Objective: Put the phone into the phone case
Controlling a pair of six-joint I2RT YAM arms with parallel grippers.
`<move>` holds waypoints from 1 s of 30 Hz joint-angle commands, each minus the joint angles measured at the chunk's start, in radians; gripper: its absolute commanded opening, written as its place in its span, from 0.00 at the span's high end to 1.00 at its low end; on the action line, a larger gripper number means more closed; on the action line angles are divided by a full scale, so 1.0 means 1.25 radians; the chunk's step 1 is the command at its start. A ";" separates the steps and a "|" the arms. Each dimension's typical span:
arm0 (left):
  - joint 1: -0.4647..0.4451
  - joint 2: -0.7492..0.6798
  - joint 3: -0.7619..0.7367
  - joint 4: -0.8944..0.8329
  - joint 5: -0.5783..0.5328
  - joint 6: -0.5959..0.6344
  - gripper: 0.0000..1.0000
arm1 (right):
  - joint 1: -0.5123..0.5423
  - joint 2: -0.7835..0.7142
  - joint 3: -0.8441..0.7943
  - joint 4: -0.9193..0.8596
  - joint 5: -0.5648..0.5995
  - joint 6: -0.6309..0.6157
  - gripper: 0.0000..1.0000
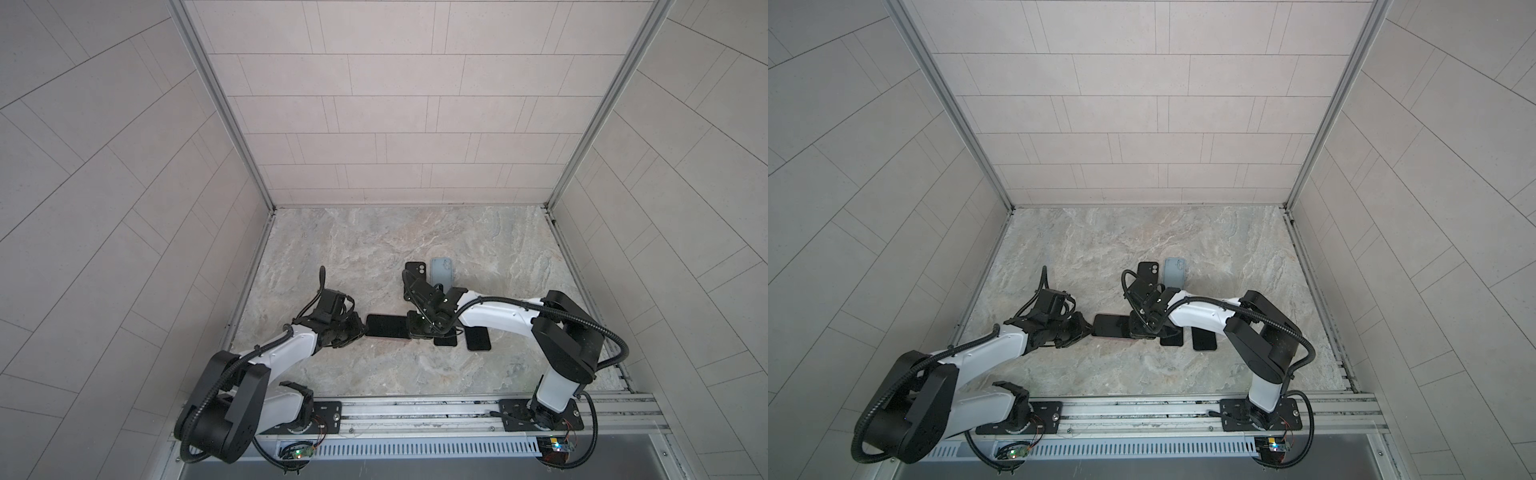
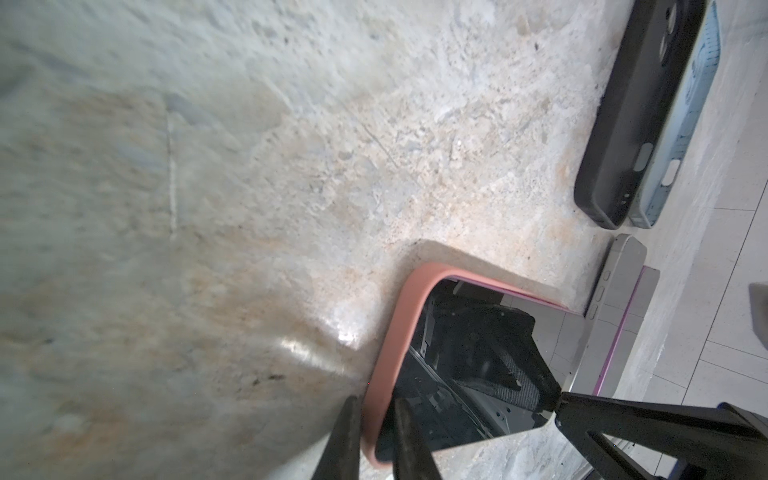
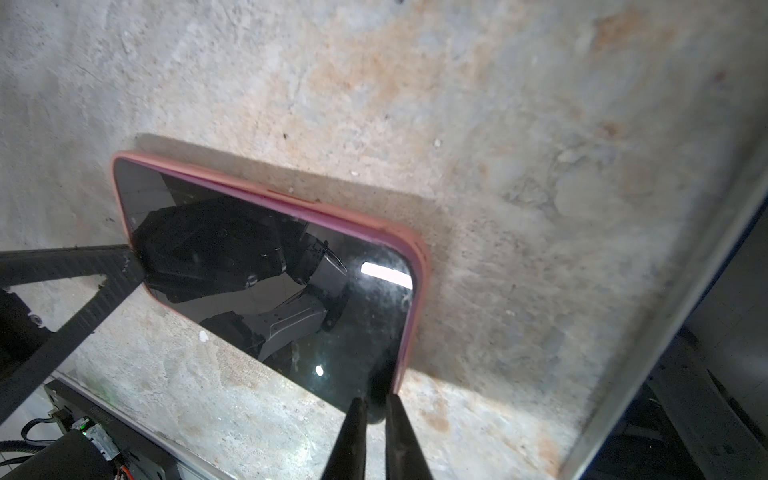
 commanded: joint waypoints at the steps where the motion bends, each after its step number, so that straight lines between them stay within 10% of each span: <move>1: -0.003 -0.004 0.008 -0.007 -0.012 0.004 0.83 | 0.008 0.037 -0.017 -0.029 0.008 0.012 0.88; 30: -0.003 0.000 -0.002 0.018 0.005 0.000 0.84 | 0.053 0.111 0.019 -0.050 0.015 0.034 0.94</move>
